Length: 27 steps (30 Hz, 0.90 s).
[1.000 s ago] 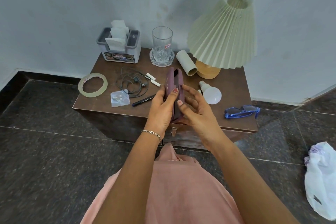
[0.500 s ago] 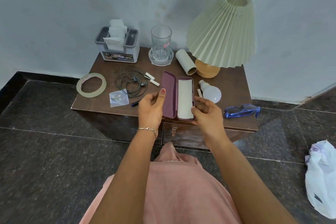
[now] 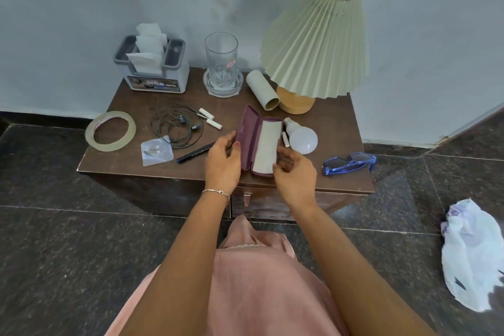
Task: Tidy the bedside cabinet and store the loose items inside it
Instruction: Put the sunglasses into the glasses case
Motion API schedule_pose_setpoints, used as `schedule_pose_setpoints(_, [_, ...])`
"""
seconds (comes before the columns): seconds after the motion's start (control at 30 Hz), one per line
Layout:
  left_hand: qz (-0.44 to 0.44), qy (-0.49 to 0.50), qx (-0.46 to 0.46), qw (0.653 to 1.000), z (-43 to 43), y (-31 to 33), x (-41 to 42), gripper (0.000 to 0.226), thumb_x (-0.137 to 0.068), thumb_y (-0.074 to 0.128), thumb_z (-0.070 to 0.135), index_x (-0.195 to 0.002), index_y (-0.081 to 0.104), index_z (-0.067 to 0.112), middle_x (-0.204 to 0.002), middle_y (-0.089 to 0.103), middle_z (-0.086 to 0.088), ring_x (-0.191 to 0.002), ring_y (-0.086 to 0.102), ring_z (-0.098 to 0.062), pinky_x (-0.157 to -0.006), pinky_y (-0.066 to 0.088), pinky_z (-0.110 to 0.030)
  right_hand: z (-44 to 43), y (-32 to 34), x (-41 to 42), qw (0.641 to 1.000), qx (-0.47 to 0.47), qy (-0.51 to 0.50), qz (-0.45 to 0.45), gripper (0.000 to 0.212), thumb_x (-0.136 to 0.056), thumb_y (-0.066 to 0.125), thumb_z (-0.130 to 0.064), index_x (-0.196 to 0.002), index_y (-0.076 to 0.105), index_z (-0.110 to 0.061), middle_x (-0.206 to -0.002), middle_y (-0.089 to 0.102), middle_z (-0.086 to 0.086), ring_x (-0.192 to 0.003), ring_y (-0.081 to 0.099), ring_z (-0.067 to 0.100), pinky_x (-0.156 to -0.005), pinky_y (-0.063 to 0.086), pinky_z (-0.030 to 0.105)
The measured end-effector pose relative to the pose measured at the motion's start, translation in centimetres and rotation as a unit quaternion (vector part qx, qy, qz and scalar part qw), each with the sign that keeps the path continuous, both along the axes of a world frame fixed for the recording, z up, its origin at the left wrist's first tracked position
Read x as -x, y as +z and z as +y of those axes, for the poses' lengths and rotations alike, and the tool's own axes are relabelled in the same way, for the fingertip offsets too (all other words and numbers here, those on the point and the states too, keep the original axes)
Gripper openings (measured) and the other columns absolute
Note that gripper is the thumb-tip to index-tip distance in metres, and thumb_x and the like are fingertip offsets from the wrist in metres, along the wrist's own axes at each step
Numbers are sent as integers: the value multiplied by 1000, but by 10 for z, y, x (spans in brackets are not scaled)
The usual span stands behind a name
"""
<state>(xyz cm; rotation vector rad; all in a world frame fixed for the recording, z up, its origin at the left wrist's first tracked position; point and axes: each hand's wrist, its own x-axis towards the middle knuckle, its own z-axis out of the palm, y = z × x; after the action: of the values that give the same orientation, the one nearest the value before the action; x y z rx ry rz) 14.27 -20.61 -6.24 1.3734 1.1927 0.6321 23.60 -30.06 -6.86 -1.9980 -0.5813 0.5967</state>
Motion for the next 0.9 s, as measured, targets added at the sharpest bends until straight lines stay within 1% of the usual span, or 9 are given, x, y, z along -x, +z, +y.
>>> schedule_pose_setpoints(0.1, [27, -1, -42, 999, -1, 0, -2, 40, -96, 49, 12, -136, 49, 14, -135, 57, -2, -124, 53, -14, -108, 41, -34, 1, -2, -2, 1000, -10, -23, -5, 34, -83, 63, -1, -115, 64, -12, -112, 69, -1, -100, 66, 8, -89, 50, 19])
schedule_pose_setpoints(0.17, [84, -8, -131, 988, -5, -1, -1, 43, -95, 48, 11, -138, 48, 15, -138, 54, -4, -127, 49, -17, -110, 38, -34, -2, -2, -2, 999, -22, -37, -15, 27, -82, 64, -3, -106, 65, -16, -105, 70, -2, -92, 66, 5, -86, 53, 20])
schedule_pose_setpoints(0.27, [204, -48, -292, 933, -15, 1, -1, 49, -93, 43, 10, -142, 40, 15, -149, 38, -5, -140, 31, -23, -114, 31, -40, -11, 3, -2, 997, -49, -48, -33, 23, -80, 64, -3, -97, 64, -19, -98, 69, -3, -85, 66, 2, -82, 54, 19])
schedule_pose_setpoints(0.33, [247, -84, -339, 904, -29, 6, -6, 52, -92, 45, 12, -143, 36, 17, -152, 33, -5, -143, 24, -26, -114, 29, -45, -21, 10, -5, 996, -59, -57, -47, 21, -80, 64, -3, -93, 64, -20, -95, 69, -3, -81, 65, 3, -79, 53, 17])
schedule_pose_setpoints(0.5, [222, -199, -427, 854, -71, 13, -33, 49, -89, 50, 17, -137, 41, 16, -144, 41, -7, -134, 36, -26, -106, 37, -44, -62, 22, -31, 987, -48, -119, -94, 18, -79, 63, -8, -82, 63, -26, -85, 68, -8, -71, 60, 4, -69, 50, 22])
schedule_pose_setpoints(0.63, [227, -283, -426, 829, -96, 6, -64, 50, -89, 52, 18, -138, 42, 13, -145, 37, -10, -134, 34, -27, -107, 39, -40, -93, 19, -63, 977, -39, -190, -93, 20, -80, 63, -12, -94, 61, -26, -97, 66, -4, -82, 60, 10, -79, 51, 30])
schedule_pose_setpoints(0.77, [320, -391, -458, 731, -119, -4, -100, 69, -89, 53, 17, -149, 20, 9, -155, 18, -12, -144, 17, -30, -108, 39, -41, -105, 8, -99, 972, 16, -233, -24, 50, -82, 63, -18, -130, 50, -14, -131, 54, 7, -122, 50, 23, -104, 41, 39])
schedule_pose_setpoints(0.83, [344, -392, -444, 729, -123, -4, -115, 71, -91, 51, 16, -150, 12, 7, -156, 17, -12, -144, 16, -30, -108, 38, -41, -105, 3, -111, 972, 42, -228, 33, 62, -86, 62, -24, -142, 38, -11, -142, 46, 11, -132, 43, 27, -110, 36, 42])
schedule_pose_setpoints(0.9, [367, -386, -436, 726, -121, -3, -129, 70, -91, 50, 14, -149, 13, 6, -151, 28, -13, -138, 27, -31, -101, 43, -41, -103, -3, -120, 972, 52, -216, 72, 62, -91, 59, -31, -144, 34, -12, -145, 44, 10, -133, 42, 29, -110, 36, 40])
